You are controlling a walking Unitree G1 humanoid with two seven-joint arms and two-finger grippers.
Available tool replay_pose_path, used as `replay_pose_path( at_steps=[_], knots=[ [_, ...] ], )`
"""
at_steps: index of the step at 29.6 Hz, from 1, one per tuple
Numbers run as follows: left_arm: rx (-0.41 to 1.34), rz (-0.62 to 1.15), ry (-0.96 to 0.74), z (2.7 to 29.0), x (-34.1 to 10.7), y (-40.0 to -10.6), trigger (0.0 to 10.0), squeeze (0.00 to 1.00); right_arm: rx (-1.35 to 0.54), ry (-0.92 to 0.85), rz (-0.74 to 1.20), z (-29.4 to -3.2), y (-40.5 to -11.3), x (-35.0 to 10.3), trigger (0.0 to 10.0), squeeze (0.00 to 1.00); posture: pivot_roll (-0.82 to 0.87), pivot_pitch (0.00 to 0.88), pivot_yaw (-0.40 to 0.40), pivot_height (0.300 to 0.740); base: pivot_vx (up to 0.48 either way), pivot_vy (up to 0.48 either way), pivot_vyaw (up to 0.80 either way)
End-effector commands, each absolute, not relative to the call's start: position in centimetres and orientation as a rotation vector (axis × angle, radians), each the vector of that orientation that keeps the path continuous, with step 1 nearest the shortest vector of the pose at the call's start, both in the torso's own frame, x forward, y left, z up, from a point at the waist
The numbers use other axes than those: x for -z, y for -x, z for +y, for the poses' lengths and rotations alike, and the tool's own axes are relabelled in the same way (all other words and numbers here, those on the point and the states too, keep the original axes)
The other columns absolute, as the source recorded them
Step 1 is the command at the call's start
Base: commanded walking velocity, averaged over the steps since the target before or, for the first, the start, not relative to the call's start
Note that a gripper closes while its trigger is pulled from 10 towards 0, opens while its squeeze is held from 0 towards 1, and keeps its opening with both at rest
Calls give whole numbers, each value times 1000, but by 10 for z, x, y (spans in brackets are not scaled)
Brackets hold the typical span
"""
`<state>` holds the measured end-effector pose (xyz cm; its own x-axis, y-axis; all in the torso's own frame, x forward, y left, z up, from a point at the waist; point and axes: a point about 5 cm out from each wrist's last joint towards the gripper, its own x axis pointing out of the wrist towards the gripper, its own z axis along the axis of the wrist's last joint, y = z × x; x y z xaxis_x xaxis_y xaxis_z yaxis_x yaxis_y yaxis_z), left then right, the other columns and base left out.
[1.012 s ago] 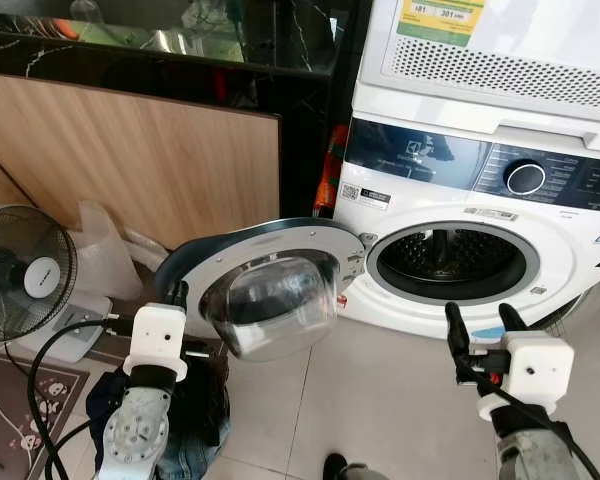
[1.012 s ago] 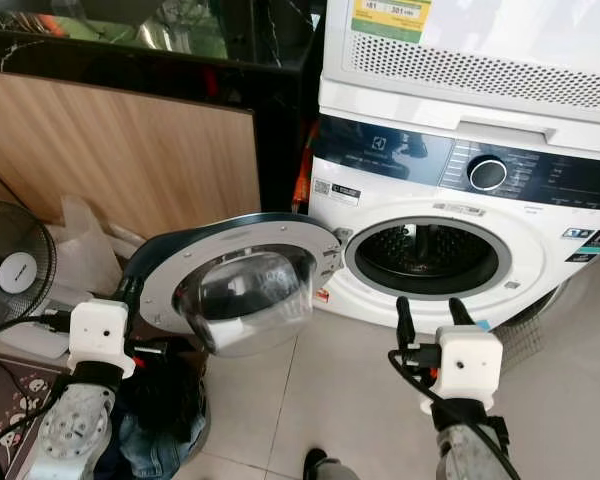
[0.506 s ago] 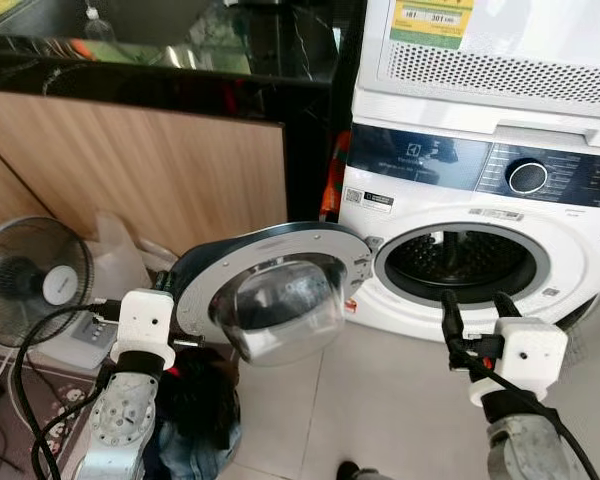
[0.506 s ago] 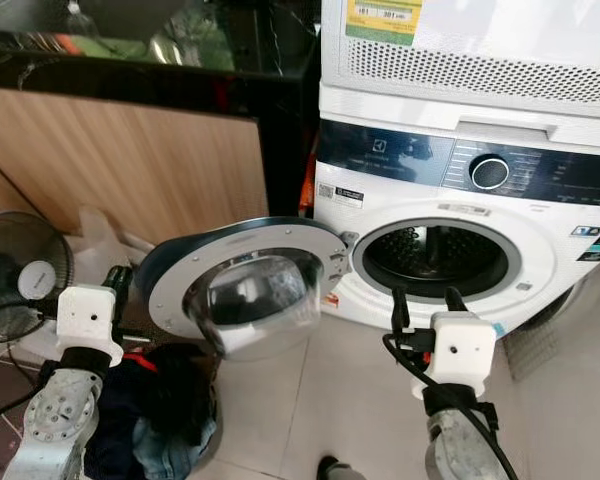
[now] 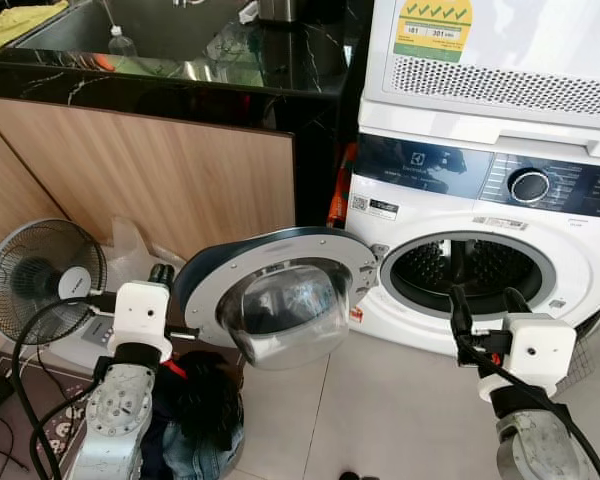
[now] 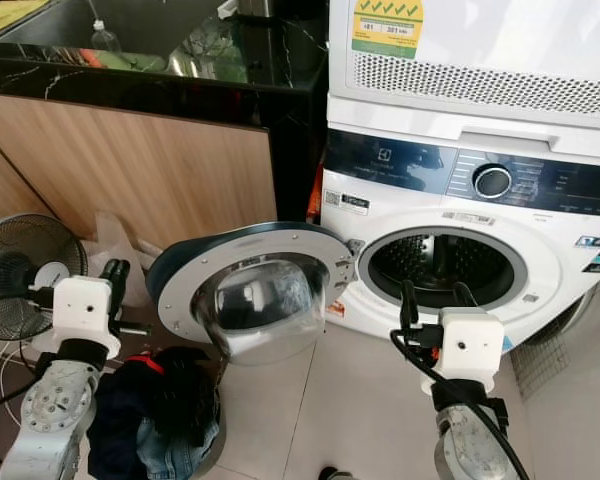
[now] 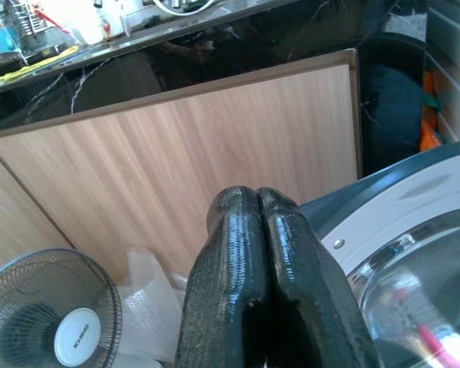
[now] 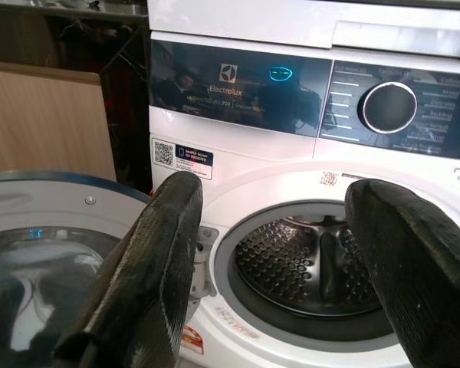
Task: Clothes washing
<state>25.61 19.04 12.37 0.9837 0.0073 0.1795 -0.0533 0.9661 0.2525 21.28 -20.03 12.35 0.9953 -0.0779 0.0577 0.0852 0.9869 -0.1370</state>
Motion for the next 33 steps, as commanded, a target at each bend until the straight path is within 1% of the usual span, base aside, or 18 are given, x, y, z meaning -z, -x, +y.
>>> replay_pose_path(
  at_steps=[1,3,5,6,12,22,33],
  knots=[
    [-53,-168,-248,193,-121,-253,10000,0,74,141,-38,-203,-214,-123,10000,0,17,129,-3,740,0,0,0],
    [-58,-162,-249,194,-119,-251,10000,0,58,149,-28,-203,-216,-123,10000,0,16,141,-8,740,0,0,0],
    [-66,-152,-254,197,-117,-248,10000,0,36,148,-30,-200,-216,-124,10000,0,12,174,-22,740,0,0,0],
    [-66,-152,-254,197,-117,-248,10000,0,36,148,-30,-200,-216,-124,10000,0,12,174,-22,740,0,0,0],
    [-96,-154,-244,197,-119,-245,10000,0,48,155,-30,-207,-217,-128,10000,0,33,224,-40,740,0,0,0],
    [-102,-167,-249,200,-126,-244,10000,0,21,128,-42,-197,-224,-131,10000,0,49,265,-27,740,0,0,0],
    [-80,-158,-263,200,-129,-245,10000,0,26,122,-40,-196,-218,-131,10000,0,53,300,5,740,0,0,0]
  ],
)
